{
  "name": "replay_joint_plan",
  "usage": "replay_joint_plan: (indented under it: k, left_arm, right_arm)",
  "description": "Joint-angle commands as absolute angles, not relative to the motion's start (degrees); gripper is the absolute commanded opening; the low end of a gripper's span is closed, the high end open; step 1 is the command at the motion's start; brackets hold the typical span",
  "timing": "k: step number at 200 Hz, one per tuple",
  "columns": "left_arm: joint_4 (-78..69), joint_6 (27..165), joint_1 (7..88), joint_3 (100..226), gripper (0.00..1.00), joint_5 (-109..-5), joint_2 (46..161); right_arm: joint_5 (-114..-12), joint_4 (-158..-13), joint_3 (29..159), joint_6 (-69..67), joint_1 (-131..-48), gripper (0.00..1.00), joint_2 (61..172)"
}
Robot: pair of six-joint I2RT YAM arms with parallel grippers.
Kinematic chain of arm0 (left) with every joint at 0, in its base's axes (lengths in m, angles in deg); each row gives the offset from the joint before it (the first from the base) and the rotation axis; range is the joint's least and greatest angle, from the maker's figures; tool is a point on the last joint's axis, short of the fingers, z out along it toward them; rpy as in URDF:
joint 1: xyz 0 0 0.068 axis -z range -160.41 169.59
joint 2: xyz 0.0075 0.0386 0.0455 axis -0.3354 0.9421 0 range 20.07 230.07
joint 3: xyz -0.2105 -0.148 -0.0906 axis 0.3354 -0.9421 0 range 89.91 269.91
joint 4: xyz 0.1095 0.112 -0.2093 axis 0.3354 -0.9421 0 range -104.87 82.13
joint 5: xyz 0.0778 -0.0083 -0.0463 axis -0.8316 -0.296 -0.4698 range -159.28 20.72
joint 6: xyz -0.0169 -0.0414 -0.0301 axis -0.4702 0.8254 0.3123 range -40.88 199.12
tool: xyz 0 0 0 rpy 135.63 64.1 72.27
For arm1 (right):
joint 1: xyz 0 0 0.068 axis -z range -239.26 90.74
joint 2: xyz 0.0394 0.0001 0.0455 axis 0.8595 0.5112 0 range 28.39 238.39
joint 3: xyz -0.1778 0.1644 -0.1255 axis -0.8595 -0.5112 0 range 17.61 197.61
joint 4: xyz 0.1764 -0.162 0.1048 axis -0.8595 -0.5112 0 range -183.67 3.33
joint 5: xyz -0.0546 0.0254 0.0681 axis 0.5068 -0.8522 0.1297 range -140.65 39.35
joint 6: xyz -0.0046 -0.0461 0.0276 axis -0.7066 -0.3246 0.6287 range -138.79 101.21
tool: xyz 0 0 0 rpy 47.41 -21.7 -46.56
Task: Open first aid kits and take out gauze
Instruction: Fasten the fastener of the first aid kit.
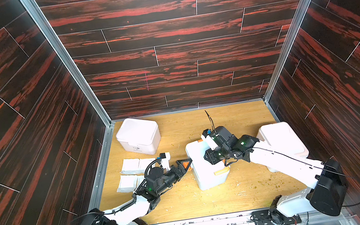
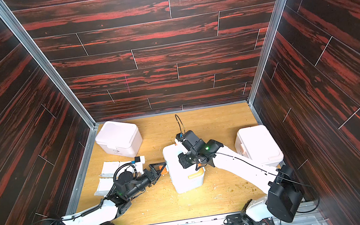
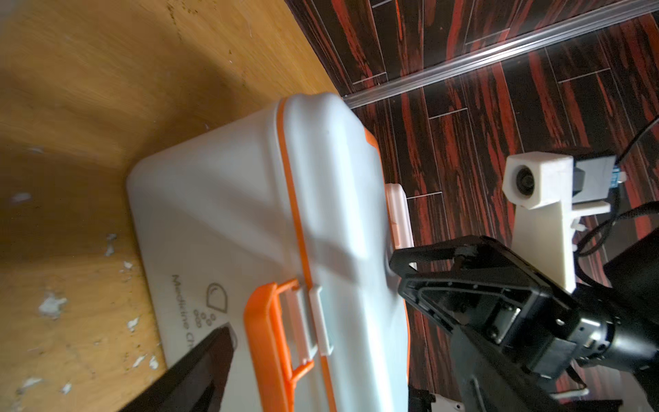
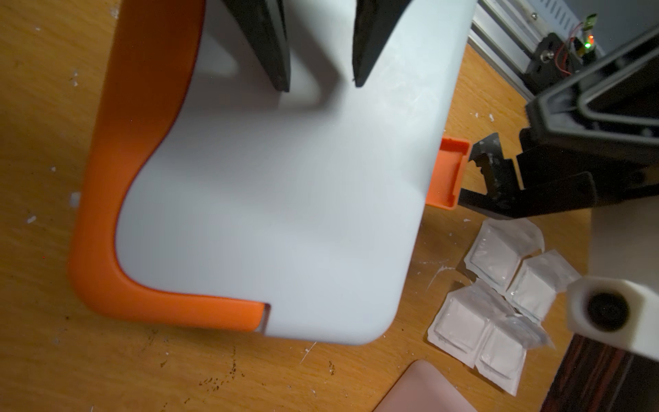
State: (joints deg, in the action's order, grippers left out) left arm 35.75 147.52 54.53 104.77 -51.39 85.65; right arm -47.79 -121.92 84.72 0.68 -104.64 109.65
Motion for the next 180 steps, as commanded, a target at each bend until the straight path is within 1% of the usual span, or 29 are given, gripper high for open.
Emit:
replay_joint_plan:
  k: [1,12,47,72,126,180]
  left_arm:
    - [26.3,143.7,54.4,104.9,1.00,-55.3,80.9]
    - [23.4,142.6,54.4,105.4,1.00,-55.5,78.8]
    - [19.0,141.2,54.4,107.0,1.00,-53.9,75.2]
    - [20.2,141.5,54.4,108.3,1.00,-51.2,77.1]
    - [29.7,144.7,55.2,110.5,1.00,-46.7,84.4]
    - [24.8,143.2,56.8,111.6,1.00,-49.1,82.4]
  right_arm:
    - [-46.3,-124.8,84.9,1.2,-104.9,0.39,109.7]
    - [-46.4,-124.5,84.7,1.4,-104.9,0.41,109.1]
    - [-47.4,-123.7,84.6,1.6,-104.9,0.41,109.0]
    - [-47.9,-123.2,84.2,1.7,-104.9,0.41,109.2]
    - [-48.1,-123.1,83.9,1.7,-104.9,0.41,108.8]
    - [-47.7,-123.2,83.5,1.6,-104.9,0.41,108.7]
